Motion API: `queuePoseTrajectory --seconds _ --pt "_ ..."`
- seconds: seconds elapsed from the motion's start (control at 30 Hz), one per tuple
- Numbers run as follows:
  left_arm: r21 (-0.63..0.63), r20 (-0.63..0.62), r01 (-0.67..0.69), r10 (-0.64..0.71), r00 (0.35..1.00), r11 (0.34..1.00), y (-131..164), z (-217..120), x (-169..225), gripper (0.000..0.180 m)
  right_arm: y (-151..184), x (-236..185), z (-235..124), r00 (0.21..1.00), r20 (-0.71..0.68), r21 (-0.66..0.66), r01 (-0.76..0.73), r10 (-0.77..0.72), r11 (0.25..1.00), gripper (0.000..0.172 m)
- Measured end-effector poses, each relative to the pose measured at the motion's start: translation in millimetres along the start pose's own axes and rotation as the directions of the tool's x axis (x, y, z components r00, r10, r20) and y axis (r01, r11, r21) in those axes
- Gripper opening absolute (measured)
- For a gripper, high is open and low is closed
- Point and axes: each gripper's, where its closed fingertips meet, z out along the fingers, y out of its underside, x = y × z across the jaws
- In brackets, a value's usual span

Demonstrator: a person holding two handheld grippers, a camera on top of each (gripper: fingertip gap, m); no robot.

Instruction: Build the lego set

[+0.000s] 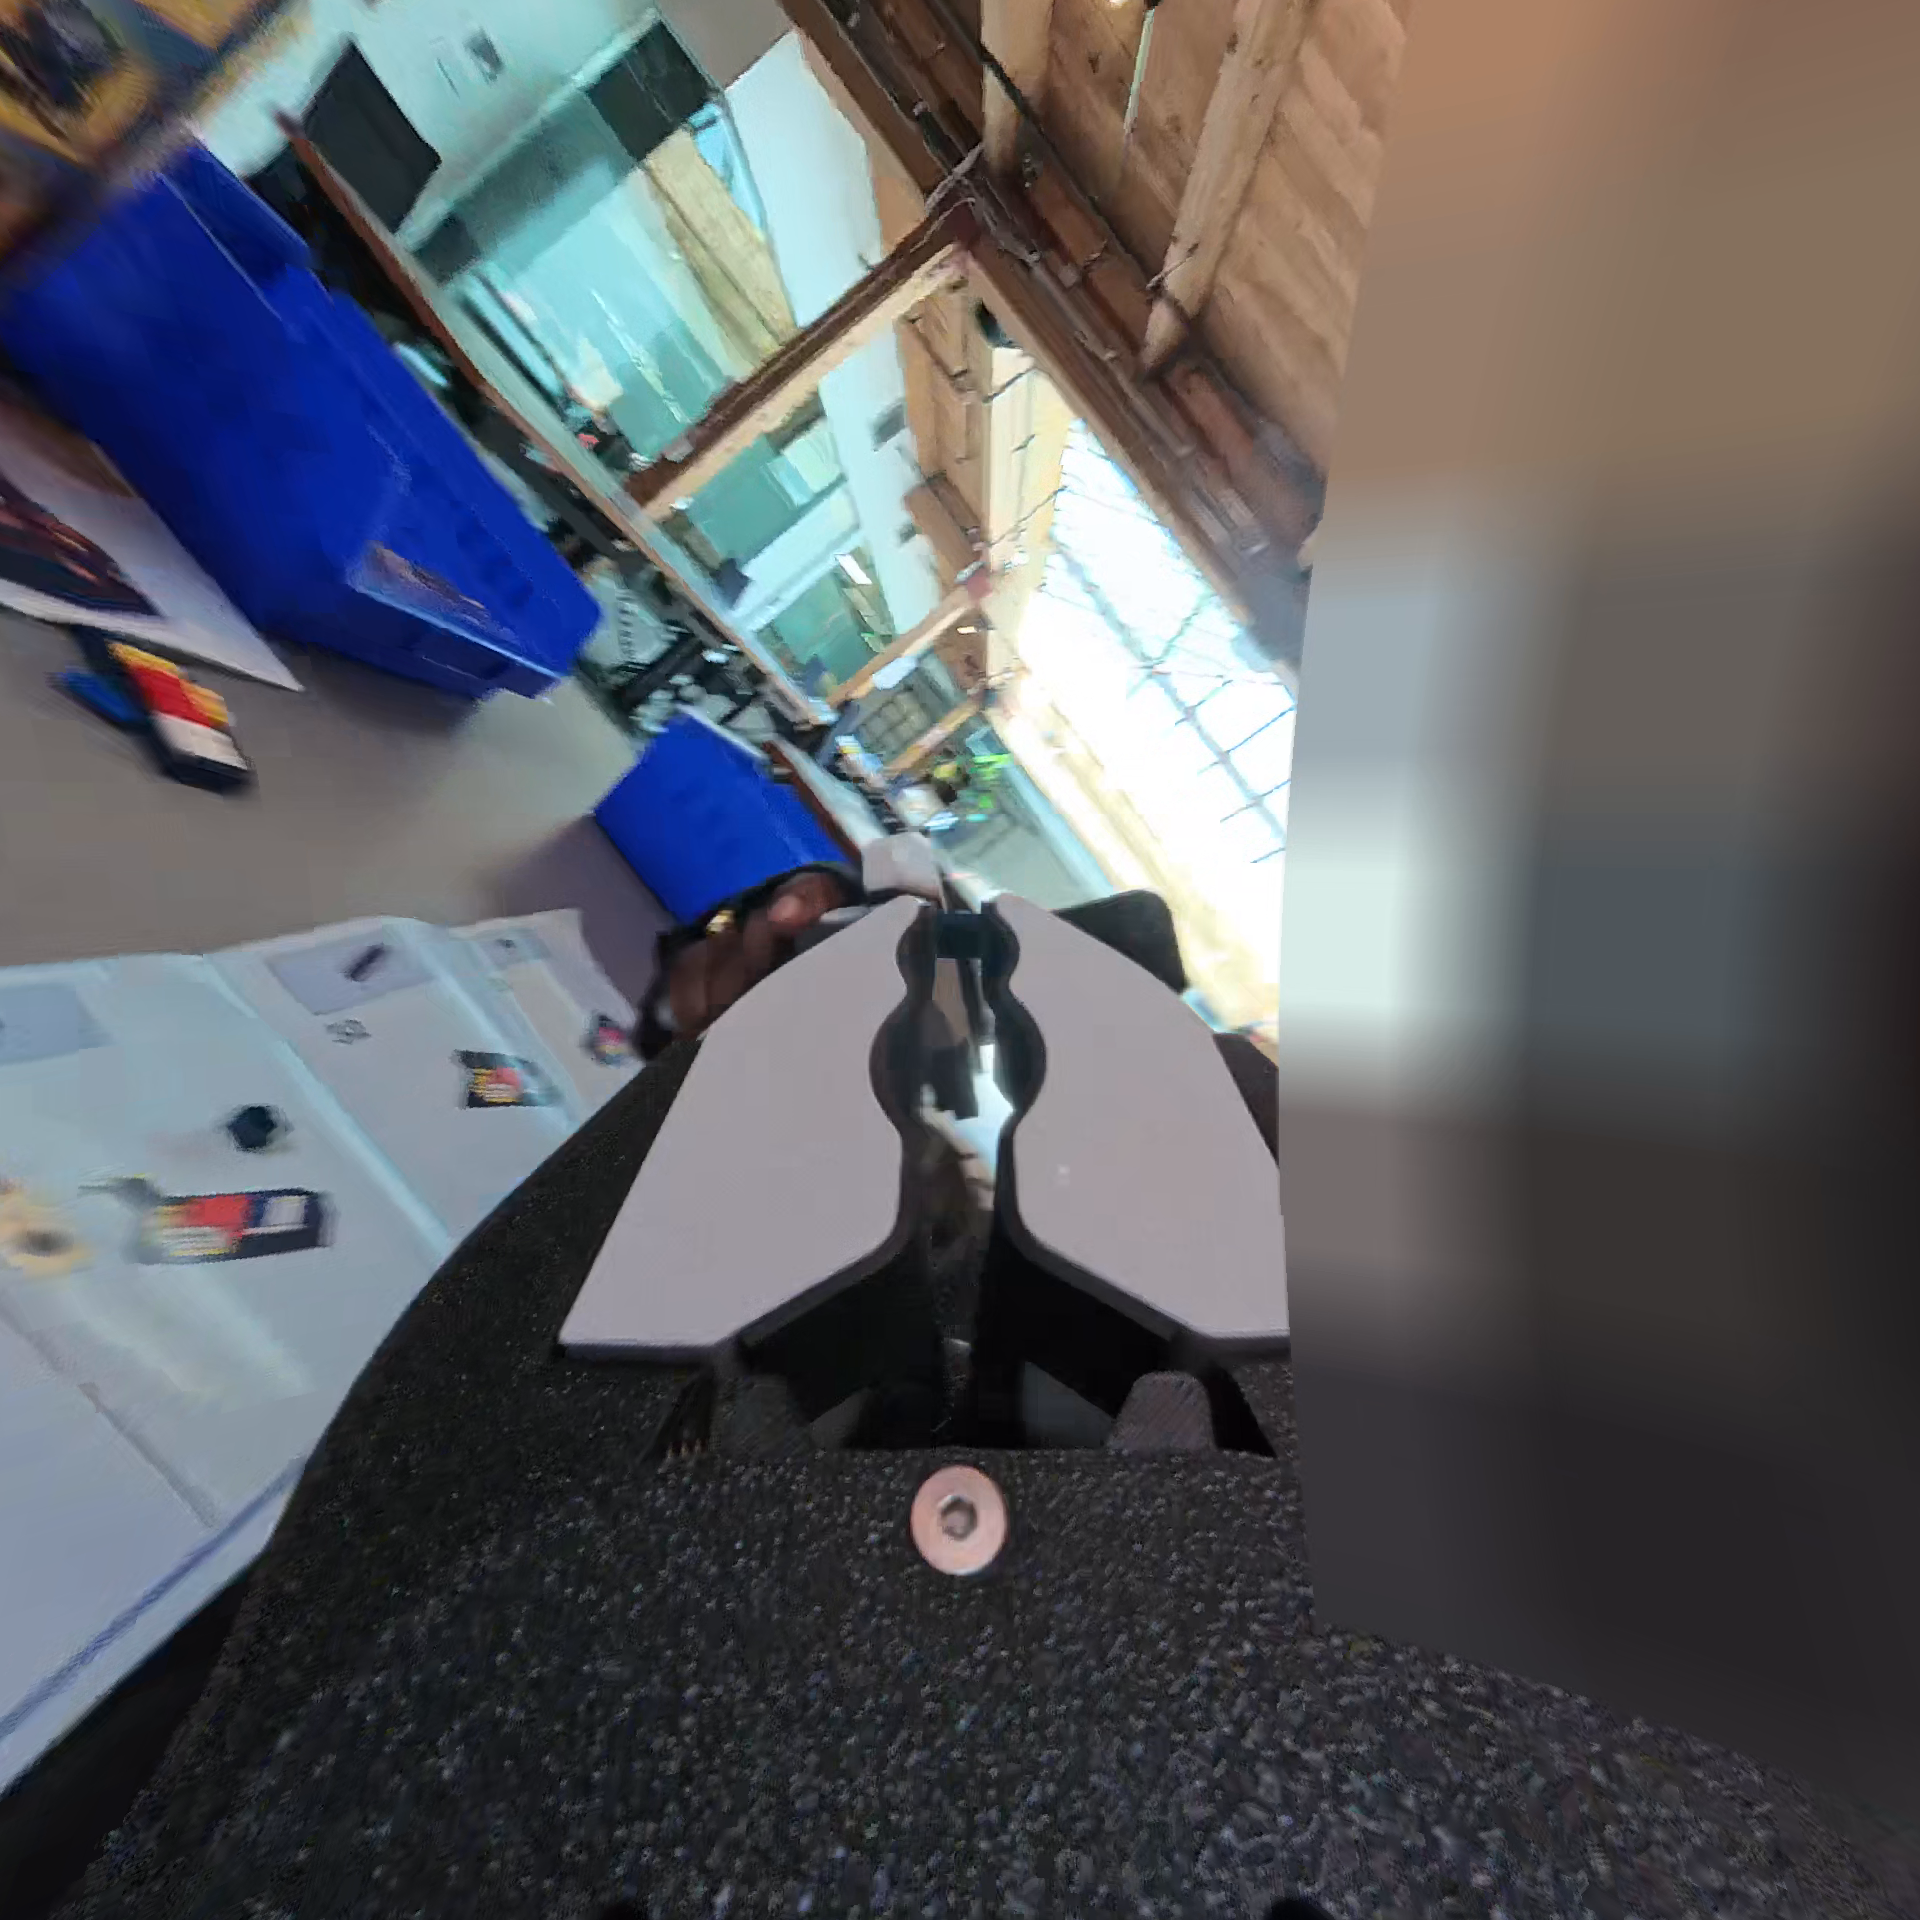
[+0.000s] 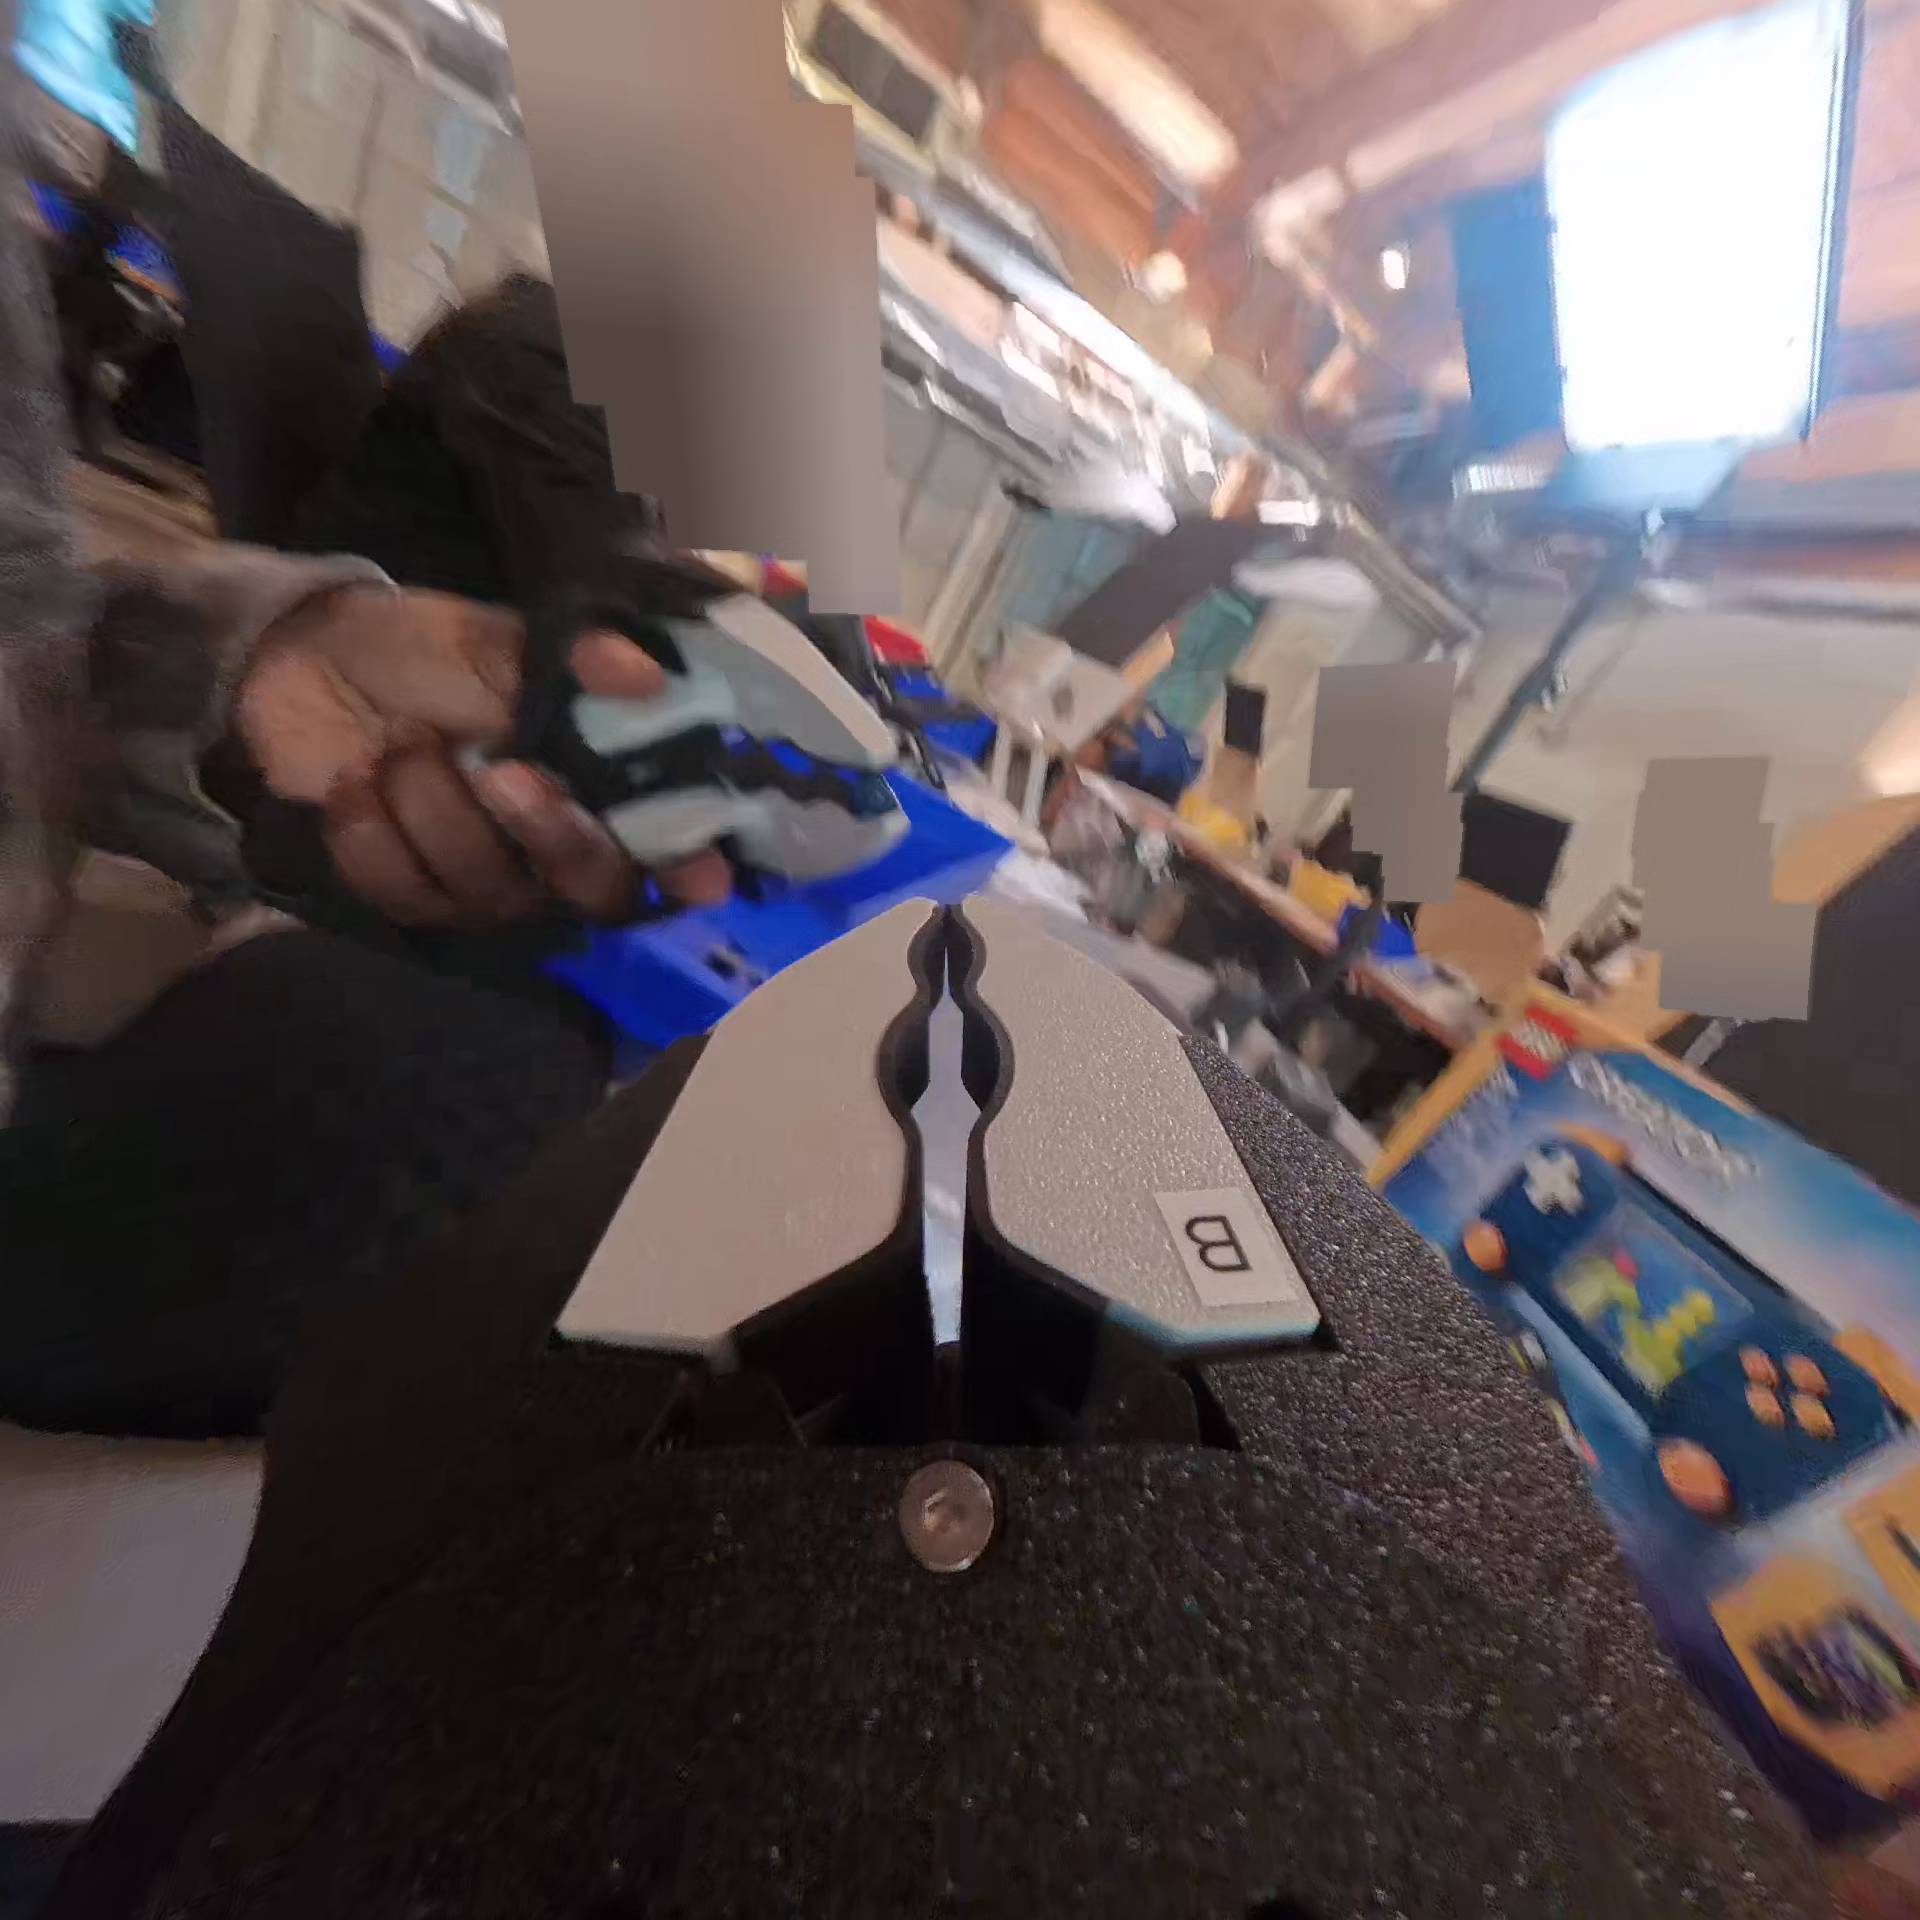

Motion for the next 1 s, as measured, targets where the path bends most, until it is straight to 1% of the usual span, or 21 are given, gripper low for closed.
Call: queuePoseTrajectory --seconds 0.03,0.07,0.13,0.17,0.2,0.23,0.3,0.4,0.43,0.47,0.5,0.53,0.6,0.67,0.73,0.8,0.87,0.9,0.93,0.97,1.0 --pt "-0.025 0.094 -0.113 0.115 0.989 0.993 -3.9 -4.4 -9.3 0.008 14.3 7.5 0.1 1.000 -0.030 -0.073 -0.006 0.004 0.997 0.000" --pt "-0.081 0.204 -0.239 0.250 0.946 0.968 -7.7 -9.7 -23.0 0.007 28.2 14.5 -0.6 0.998 -0.059 -0.144 -0.019 0.011 0.989 0.000" --pt "-0.280 0.383 -0.429 0.510 0.771 0.859 -11.4 -21.8 -54.2 0.008 46.3 22.0 -2.0 0.995 -0.091 -0.226 -0.064 0.044 0.972 0.000" --pt "-0.408 0.393 -0.458 0.605 0.693 0.790 -5.5 -25.8 -64.7 0.008 54.9 21.2 -1.9 0.993 -0.083 -0.269 -0.099 0.079 0.958 0.000" --pt "-0.510 0.386 -0.450 0.663 0.642 0.733 1.4 -28.8 -72.5 0.008 64.4 17.4 -1.7 0.991 -0.061 -0.318 -0.133 0.120 0.939 0.000" --pt "-0.566 0.386 -0.445 0.700 0.601 0.694 5.1 -30.7 -77.9 0.013 75.2 11.0 -1.9 0.986 -0.030 -0.376 -0.166 0.167 0.911 0.000" --pt "-0.620 0.363 -0.465 0.757 0.544 0.632 10.1 -30.9 -84.4 0.005 92.6 1.6 -2.8 0.975 -0.003 -0.465 -0.200 0.224 0.862 0.000" --pt "-0.717 0.306 -0.468 0.837 0.454 0.516 21.3 -33.4 -98.5 0.006 105.7 -7.4 -2.8 0.970 0.020 -0.526 -0.197 0.243 0.828 0.000" --pt "-0.722 0.291 -0.472 0.841 0.456 0.506 24.6 -31.9 -99.1 0.016 106.2 -8.5 -2.4 0.973 0.026 -0.527 -0.183 0.231 0.830 0.000" --pt "-0.713 0.286 -0.477 0.835 0.471 0.513 26.3 -29.7 -97.5 0.035 105.5 -8.7 -2.0 0.975 0.030 -0.524 -0.171 0.219 0.835 0.003" --pt "-0.698 0.283 -0.489 0.829 0.482 0.523 25.1 -27.9 -93.9 0.043 104.4 -7.3 -1.8 0.977 0.024 -0.517 -0.168 0.210 0.840 0.005" --pt "-0.675 0.284 -0.516 0.832 0.477 0.527 20.4 -27.0 -88.3 0.044 103.2 -4.6 -1.7 0.978 0.010 -0.508 -0.173 0.207 0.844 0.007" --pt "-0.618 0.324 -0.587 0.850 0.416 0.523 -0.2 -29.9 -74.4 0.046 94.9 7.3 -0.8 0.974 -0.053 -0.449 -0.218 0.218 0.867 0.015" --pt "-0.592 0.396 -0.621 0.857 0.331 0.514 -24.6 -42.4 -64.1 0.052 74.1 28.1 -1.7 0.953 -0.147 -0.296 -0.298 0.265 0.907 0.023" --pt "-0.638 0.454 -0.574 0.853 0.259 0.513 -39.5 -63.9 -64.1 0.060 51.3 50.1 -9.7 0.911 -0.214 -0.117 -0.382 0.352 0.917 0.030" --pt "-0.749 0.441 -0.448 0.872 0.214 0.489 -36.3 -89.4 -72.8 0.062 38.3 72.2 -22.7 0.855 -0.273 0.026 -0.453 0.442 0.891 0.041" --pt "-0.879 0.373 -0.251 0.913 0.165 0.404 -24.4 -118.6 -86.5 0.067 36.4 89.9 -35.8 0.796 -0.324 0.118 -0.501 0.510 0.857 0.045" --pt "-0.920 0.347 -0.152 0.931 0.115 0.362 -22.5 -134.2 -93.5 0.071 38.3 95.8 -40.6 0.772 -0.344 0.142 -0.520 0.535 0.842 0.046" --pt "-0.948 0.305 -0.068 0.948 0.093 0.311 -17.2 -147.3 -99.8 0.071 40.0 99.3 -43.7 0.753 -0.353 0.159 -0.536 0.555 0.829 0.046" --pt "-0.967 0.253 0.001 0.959 0.131 0.255 -5.1 -157.6 -105.5 0.066 41.1 100.7 -45.0 0.742 -0.353 0.168 -0.549 0.571 0.818 0.046" --pt "-0.977 0.211 0.065 0.957 0.200 0.202 10.4 -168.0 -110.5 0.058 42.1 101.0 -45.1 0.734 -0.350 0.173 -0.560 0.582 0.810 0.046"
